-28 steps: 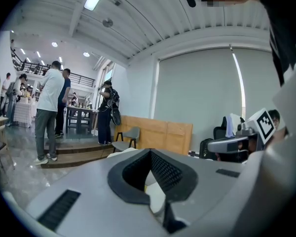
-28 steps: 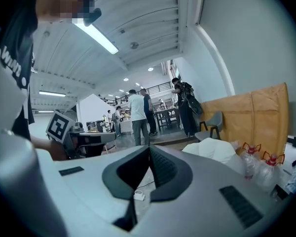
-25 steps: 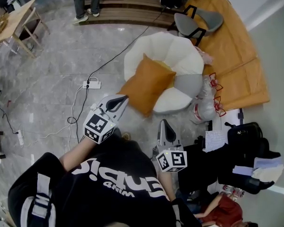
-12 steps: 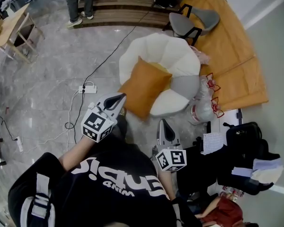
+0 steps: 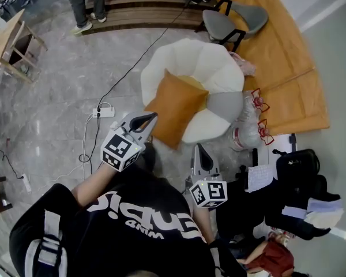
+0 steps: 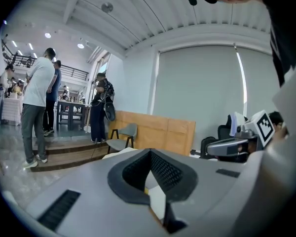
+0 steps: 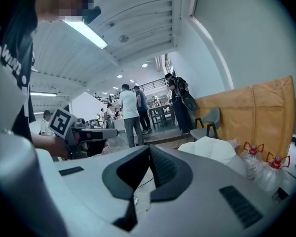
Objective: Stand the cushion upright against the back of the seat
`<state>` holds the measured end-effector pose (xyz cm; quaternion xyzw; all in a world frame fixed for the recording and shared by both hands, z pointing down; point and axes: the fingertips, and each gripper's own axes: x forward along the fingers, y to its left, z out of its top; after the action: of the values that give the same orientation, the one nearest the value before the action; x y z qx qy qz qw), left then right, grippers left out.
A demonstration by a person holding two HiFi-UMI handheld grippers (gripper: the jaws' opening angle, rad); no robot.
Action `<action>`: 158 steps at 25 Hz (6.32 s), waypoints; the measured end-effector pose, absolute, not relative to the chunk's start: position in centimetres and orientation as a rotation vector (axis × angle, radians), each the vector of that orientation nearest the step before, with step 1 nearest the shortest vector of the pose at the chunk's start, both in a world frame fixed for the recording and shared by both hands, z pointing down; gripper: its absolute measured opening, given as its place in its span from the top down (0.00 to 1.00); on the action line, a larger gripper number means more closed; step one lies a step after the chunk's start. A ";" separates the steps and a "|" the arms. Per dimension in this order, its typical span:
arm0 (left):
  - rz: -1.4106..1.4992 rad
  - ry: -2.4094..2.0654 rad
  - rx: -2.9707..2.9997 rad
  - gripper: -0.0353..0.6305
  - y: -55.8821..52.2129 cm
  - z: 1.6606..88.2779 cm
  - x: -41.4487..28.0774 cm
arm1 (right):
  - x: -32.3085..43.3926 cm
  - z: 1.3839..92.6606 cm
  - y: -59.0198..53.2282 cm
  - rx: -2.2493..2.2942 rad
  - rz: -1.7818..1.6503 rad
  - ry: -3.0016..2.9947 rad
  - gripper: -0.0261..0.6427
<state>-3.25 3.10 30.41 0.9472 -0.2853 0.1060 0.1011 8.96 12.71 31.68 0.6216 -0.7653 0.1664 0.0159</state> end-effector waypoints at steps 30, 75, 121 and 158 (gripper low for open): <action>0.391 -0.621 2.780 0.94 -19.0 35.2 4.1 | 13.3 34.5 -10.4 1.961 0.605 -2.246 0.93; 1.071 -0.576 2.255 0.65 -26.0 93.2 7.1 | 20.7 92.9 -19.2 1.606 1.229 -1.737 0.60; 0.869 -0.484 2.156 0.93 -24.9 86.4 10.0 | 22.5 87.6 -18.1 1.773 1.206 -1.832 0.92; 0.504 -0.526 2.638 0.93 -44.3 74.7 30.4 | 42.4 73.5 -36.0 2.173 0.623 -1.919 0.92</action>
<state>30.42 -44.26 74.69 0.9442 -0.1881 0.1803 0.2013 42.37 -36.03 73.47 0.7300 -0.6446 0.2094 0.0879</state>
